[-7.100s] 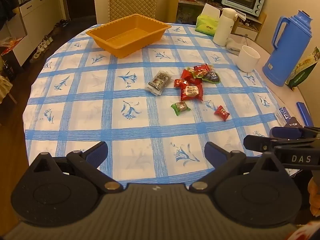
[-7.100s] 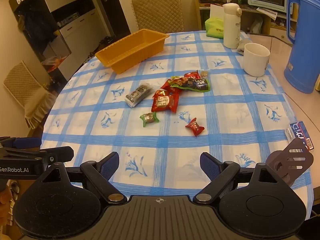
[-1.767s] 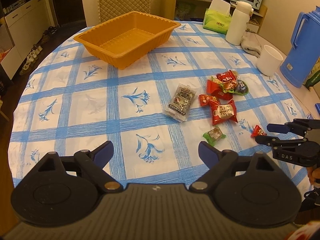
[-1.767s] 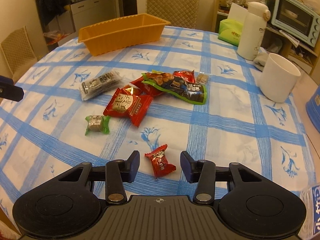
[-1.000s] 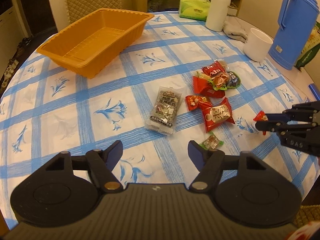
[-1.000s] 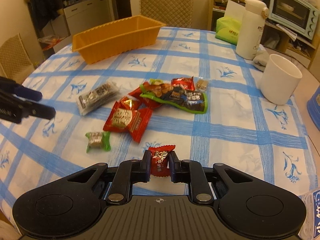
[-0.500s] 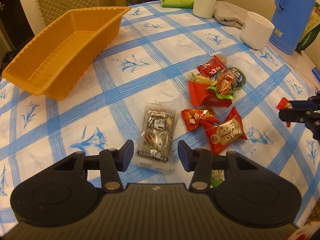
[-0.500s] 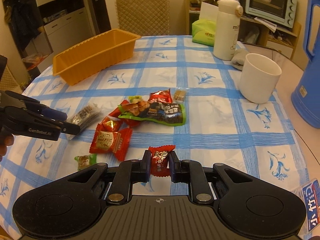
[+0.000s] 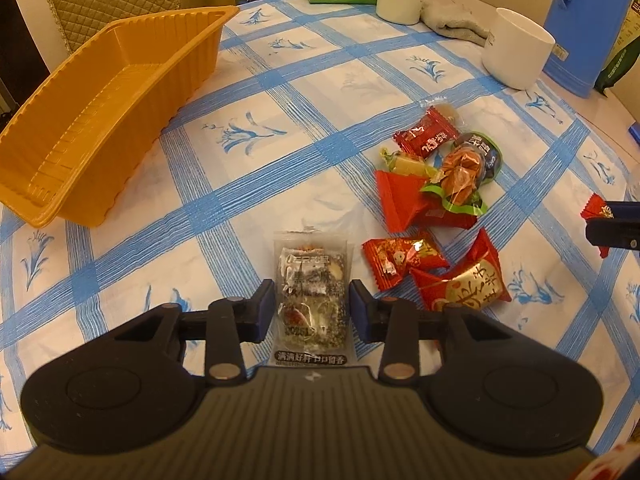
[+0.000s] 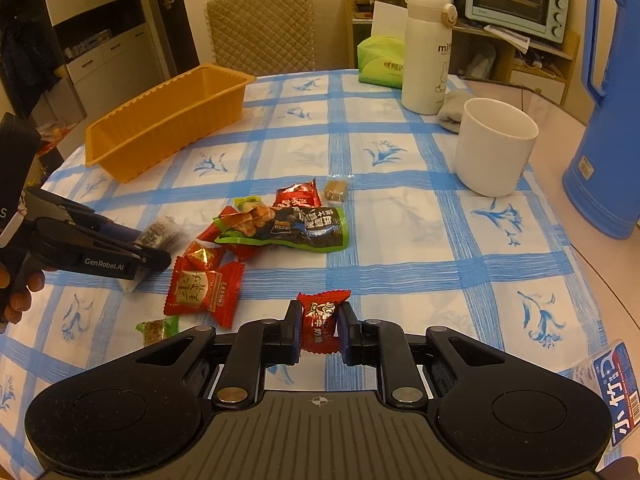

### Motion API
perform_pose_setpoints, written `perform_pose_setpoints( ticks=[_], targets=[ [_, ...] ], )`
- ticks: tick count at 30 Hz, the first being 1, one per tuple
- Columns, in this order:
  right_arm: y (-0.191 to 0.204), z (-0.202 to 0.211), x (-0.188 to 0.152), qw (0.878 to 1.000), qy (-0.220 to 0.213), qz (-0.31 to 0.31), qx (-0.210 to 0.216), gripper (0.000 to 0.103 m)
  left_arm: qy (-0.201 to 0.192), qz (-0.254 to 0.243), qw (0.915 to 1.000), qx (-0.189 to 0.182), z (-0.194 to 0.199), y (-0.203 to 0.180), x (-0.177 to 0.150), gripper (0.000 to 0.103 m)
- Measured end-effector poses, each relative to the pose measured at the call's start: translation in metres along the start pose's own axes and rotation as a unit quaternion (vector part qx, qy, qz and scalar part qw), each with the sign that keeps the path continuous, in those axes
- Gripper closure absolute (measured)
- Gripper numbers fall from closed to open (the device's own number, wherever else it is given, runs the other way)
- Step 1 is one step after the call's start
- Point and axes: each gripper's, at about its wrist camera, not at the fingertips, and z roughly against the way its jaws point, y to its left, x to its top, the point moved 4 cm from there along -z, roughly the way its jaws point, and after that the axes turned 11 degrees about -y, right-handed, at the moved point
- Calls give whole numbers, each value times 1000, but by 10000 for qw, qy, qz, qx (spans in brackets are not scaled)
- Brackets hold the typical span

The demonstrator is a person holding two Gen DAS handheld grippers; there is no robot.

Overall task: Organize snacks
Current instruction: 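Grasp the clear nut packet with the left tool and lift it, then carry both snacks over the orange tray and open both tools to drop them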

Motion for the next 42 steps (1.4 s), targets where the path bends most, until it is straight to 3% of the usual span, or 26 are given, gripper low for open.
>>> perform_pose_setpoints(
  ticks=[12,27,34,42],
  targets=[
    [24,-11,15,9991,-32,174,376,84,-141,390,9991,36,34,20,-9,68],
    [110,-66,58,9870,-6,644,1474,84,-470,1028,9889,969,100,123,-13,68],
    [158,-98,91,9787,-135,816,1881,84,-693,1080,9833,1292,114,173,5,68],
    [198,-139,141,9760,-373,644,2046,84,-1028,1011,9821,1213,105,207,53,68]
  ],
)
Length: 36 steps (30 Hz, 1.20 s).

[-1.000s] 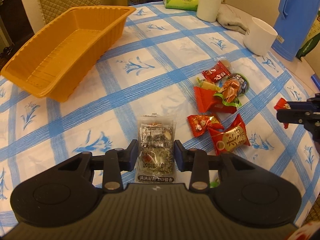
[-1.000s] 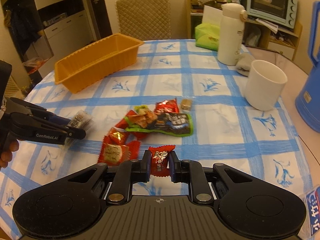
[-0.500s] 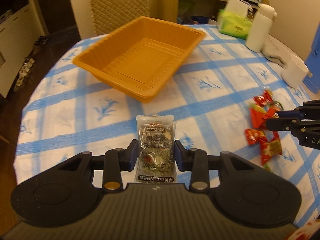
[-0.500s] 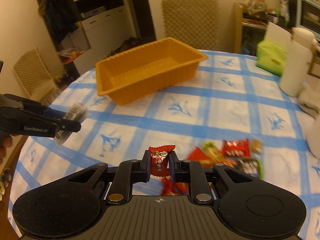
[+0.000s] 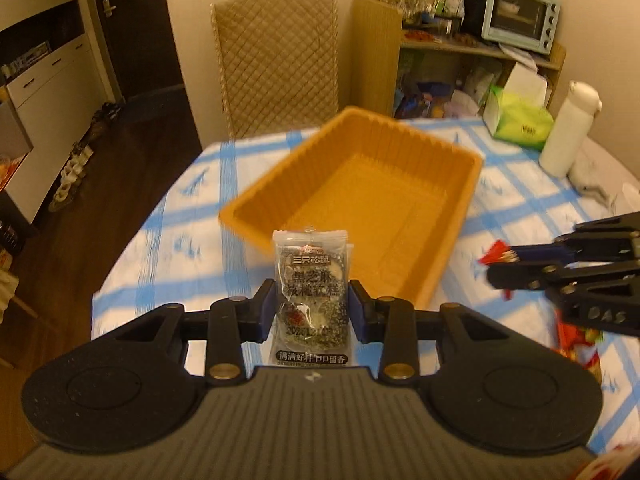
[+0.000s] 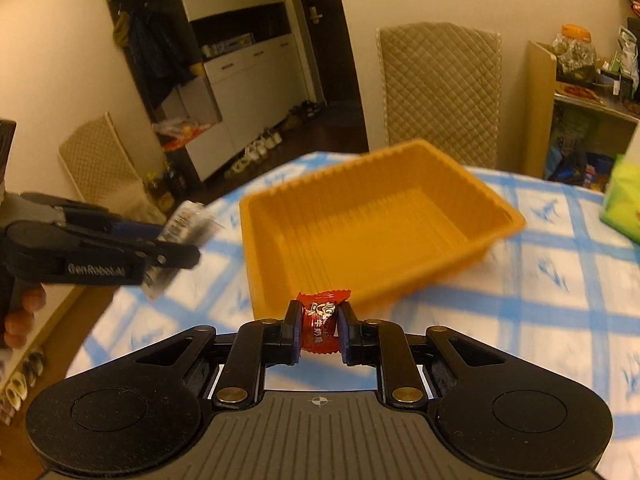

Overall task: Organize snacks
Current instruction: 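Carry both snacks over the orange tray and open both tools to drop them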

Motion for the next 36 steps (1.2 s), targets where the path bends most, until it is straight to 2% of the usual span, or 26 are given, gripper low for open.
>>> perform_pose_setpoints(
  ticks=[8,14,28,36],
  targets=[
    [-13,-47,39,9993,-135,-283,-201,84,-114,74,9994,-306,-41,1,40,68],
    [-31,-66,48,9979,-117,-426,-477,84,-17,161,9990,-426,-78,-3,53,68],
    [-58,-80,37,9945,23,-630,-836,84,590,419,9959,-537,-146,-7,29,68],
    [-57,-81,38,9939,-10,-665,-879,84,588,486,9950,-650,-144,-1,26,68]
  ],
)
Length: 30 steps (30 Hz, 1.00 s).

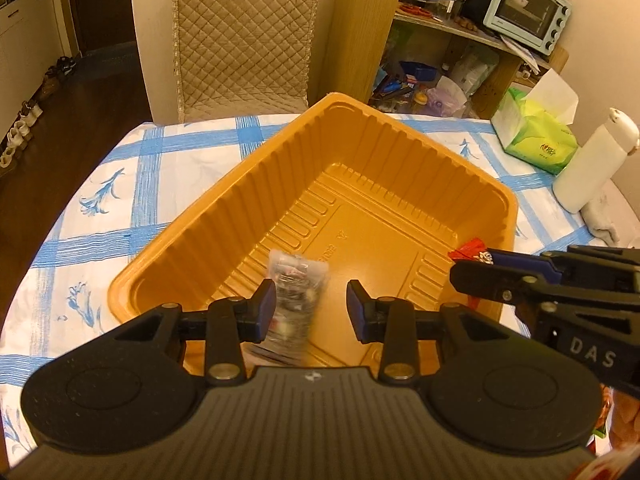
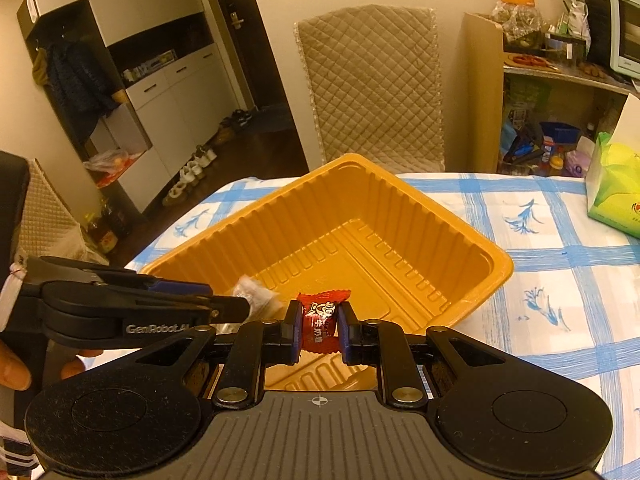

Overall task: Organize snacks
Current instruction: 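Carry both snacks over the orange tray and open both tools to drop them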

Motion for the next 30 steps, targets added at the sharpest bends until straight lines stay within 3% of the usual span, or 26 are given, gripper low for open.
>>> perform_pose_setpoints(
  ticks=[6,21,23,25,26,30],
  targets=[
    [7,3,2,10000,-32,-17,73,84,-154,42,9999,5,26,9,-3,62],
    [40,-13,-7,9995,16,142,284,82,-333,137,9988,322,65,37,-16,58],
    [42,-10,-6,9995,8,109,280,75,-348,160,9987,339,70,37,-17,58],
    [42,-4,-5,9996,-106,107,252,45,-368,169,9986,352,75,36,-19,56],
    [43,0,-3,9994,-203,131,233,39,-379,163,9985,359,79,35,-20,56],
    [44,17,-2,9992,-293,162,239,36,-416,161,9979,469,93,29,-26,55]
  ],
)
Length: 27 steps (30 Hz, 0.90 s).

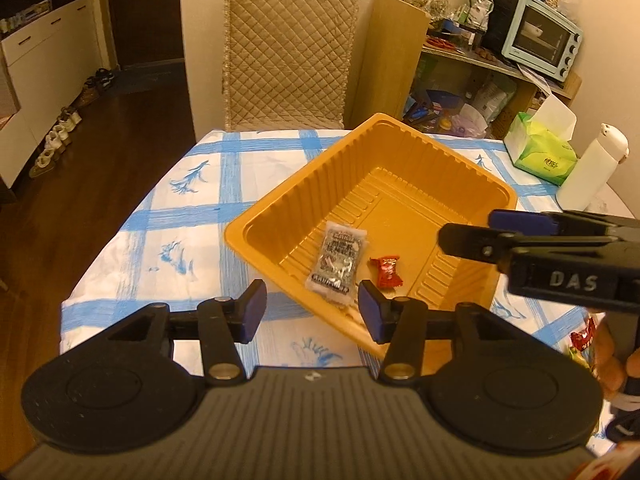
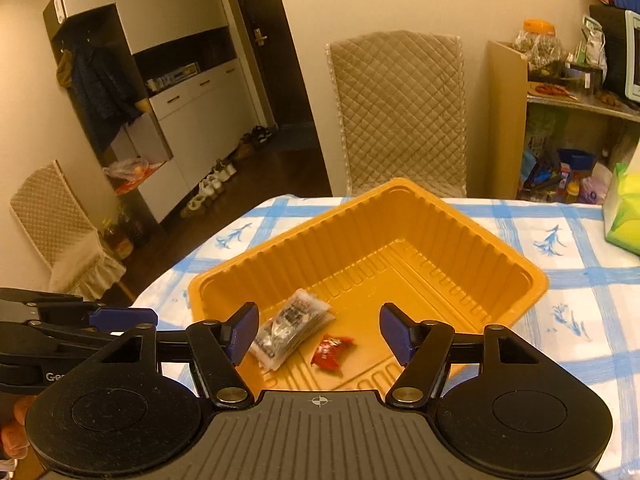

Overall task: Organize snacks
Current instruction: 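Carry both snacks over the orange tray and open both tools to drop them, then withdraw both tools from the tray back toward the snack pile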

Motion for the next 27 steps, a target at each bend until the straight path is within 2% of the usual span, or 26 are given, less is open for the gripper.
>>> perform_pose_setpoints(
  ticks=[9,17,27],
  targets=[
    [-1,59,-9,9999,-52,-78,67,32,-99,-24,9999,85,50,-20,-17,55],
    [-4,125,-20,9997,-177,-137,138,28,-168,49,9998,88,102,-50,-38,45],
    [-18,205,-48,9998,-156,-150,44,26,-128,131,9998,-44,150,-100,-75,43]
  ],
)
